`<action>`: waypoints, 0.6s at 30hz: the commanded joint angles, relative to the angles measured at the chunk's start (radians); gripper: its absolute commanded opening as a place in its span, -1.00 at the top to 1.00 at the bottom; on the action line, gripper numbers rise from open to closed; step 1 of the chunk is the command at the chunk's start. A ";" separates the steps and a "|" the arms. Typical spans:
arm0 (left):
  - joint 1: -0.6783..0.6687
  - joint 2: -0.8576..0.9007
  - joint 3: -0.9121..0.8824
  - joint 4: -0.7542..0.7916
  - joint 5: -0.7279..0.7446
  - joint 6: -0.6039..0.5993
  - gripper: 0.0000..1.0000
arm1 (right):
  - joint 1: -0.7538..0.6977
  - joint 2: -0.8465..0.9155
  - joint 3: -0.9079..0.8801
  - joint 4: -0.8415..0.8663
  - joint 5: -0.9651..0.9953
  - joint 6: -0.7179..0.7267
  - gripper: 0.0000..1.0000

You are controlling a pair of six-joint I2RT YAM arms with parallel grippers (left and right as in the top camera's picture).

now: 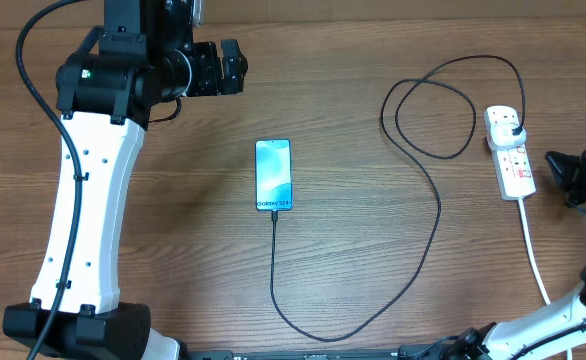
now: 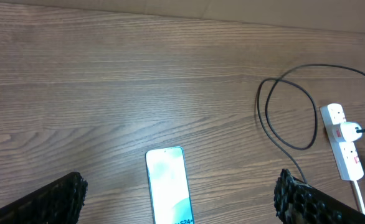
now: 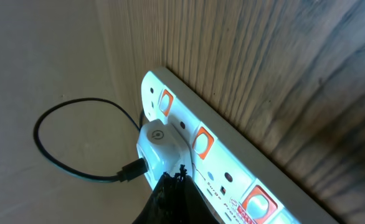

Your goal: Plug charger to phone and switch on socket

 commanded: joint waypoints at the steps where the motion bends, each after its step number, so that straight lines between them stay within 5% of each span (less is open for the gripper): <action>1: -0.008 -0.003 0.000 0.003 0.009 0.016 -0.99 | 0.032 0.038 0.020 0.034 -0.026 0.014 0.92; 18: -0.008 -0.002 0.000 -0.011 0.009 0.016 -1.00 | 0.096 0.076 0.020 0.091 0.072 0.019 0.93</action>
